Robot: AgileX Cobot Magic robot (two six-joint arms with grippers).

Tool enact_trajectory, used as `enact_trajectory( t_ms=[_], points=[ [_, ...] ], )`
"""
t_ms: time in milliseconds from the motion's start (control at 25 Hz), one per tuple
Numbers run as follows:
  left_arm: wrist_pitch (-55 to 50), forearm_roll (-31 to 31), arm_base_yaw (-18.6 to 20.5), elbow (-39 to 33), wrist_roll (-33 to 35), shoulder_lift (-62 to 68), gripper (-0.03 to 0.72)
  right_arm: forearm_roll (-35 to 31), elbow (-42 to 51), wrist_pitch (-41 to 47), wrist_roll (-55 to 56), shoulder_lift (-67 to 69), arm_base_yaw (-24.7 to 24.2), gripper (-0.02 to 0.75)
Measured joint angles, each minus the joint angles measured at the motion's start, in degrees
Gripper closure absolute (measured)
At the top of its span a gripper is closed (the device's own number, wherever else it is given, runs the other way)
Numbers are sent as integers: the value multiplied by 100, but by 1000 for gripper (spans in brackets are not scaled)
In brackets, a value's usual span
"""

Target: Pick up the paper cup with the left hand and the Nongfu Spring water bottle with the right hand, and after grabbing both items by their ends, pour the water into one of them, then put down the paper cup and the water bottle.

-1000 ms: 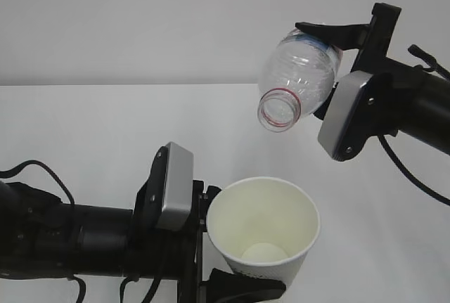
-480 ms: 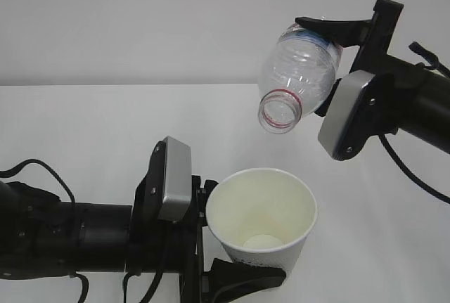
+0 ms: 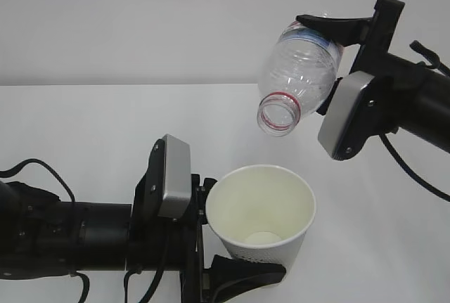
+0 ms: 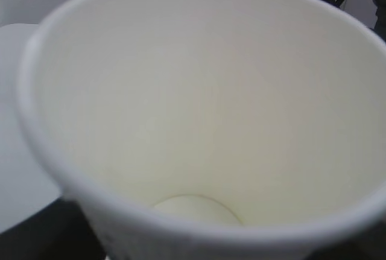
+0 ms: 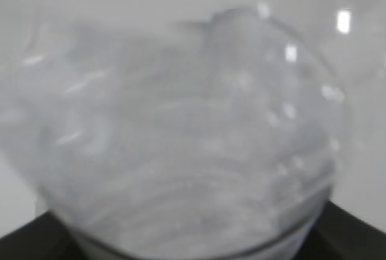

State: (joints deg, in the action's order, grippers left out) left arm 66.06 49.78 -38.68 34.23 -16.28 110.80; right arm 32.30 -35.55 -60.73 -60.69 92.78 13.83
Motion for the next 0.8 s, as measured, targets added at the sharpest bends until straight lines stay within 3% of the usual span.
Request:
enact_trajectory(
  t_ms=[800],
  points=[
    [0,-8,0,0,0,0,109,-13,0,-12,-227,0,0,253]
  ],
)
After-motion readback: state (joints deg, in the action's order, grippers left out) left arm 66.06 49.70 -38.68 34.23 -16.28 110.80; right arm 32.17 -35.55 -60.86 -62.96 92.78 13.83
